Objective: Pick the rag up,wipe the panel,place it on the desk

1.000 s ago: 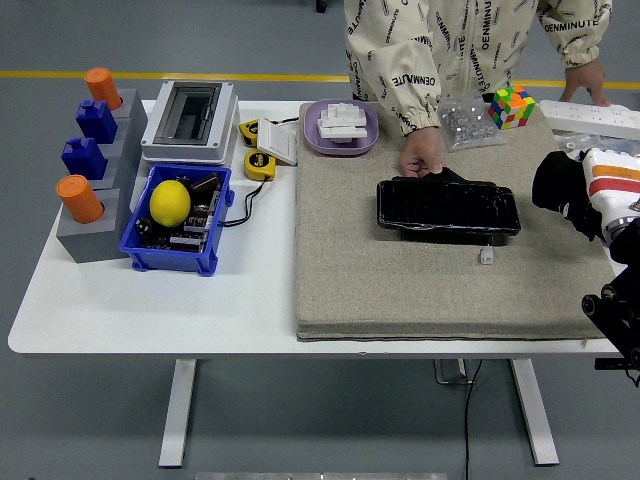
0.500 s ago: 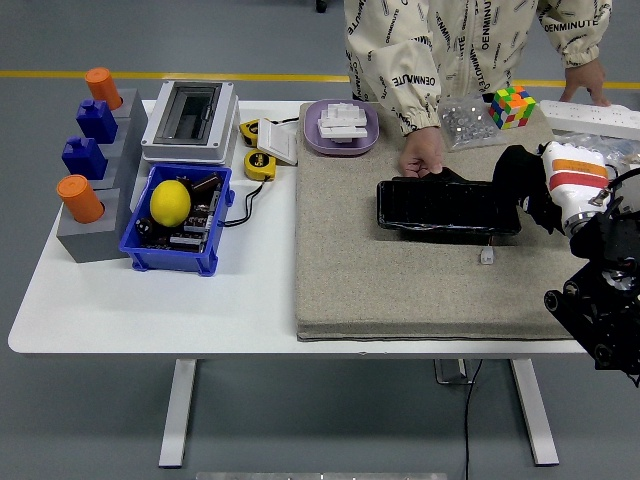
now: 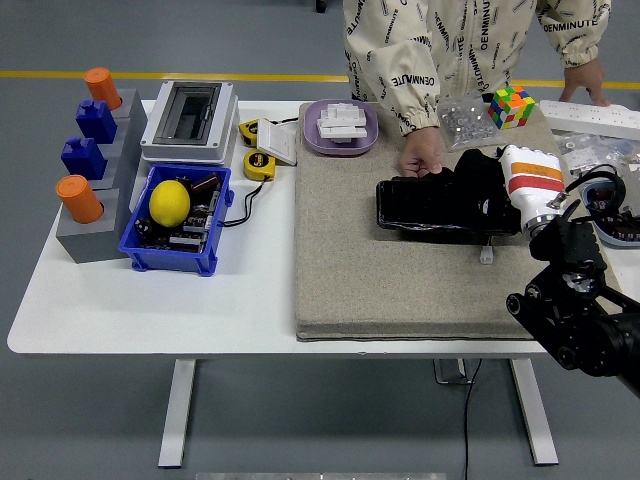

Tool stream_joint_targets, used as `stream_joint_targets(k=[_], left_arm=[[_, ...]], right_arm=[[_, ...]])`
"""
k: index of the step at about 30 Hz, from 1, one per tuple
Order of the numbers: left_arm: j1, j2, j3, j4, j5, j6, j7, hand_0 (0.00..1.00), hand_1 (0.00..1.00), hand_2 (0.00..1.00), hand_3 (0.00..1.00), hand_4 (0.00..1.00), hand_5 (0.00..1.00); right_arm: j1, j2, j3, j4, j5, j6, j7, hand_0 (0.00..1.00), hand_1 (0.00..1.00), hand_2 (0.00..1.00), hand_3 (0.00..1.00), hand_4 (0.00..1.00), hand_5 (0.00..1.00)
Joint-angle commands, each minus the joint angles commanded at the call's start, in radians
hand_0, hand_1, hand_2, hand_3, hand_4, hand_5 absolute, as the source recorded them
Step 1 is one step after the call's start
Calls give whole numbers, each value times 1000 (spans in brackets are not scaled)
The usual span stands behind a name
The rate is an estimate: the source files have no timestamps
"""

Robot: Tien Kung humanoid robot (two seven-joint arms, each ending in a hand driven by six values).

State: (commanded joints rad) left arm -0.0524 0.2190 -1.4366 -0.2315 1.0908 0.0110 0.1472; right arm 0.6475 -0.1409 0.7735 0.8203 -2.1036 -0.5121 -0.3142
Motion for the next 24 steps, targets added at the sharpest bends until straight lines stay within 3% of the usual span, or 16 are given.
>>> stream_joint_targets(k=[18,24], left_arm=[[-1,5,19,1,-6,-1,1,606,636,636,562,630,446],[0,7,24,1,-7,0,1,604,636,637,562,629,446]], right_arm=[[68,139,-105,9,19,-4,0,308,414,449,470,933,48],[80,141,-152,12,29,-5,1,308,415,449,471,932,48]])
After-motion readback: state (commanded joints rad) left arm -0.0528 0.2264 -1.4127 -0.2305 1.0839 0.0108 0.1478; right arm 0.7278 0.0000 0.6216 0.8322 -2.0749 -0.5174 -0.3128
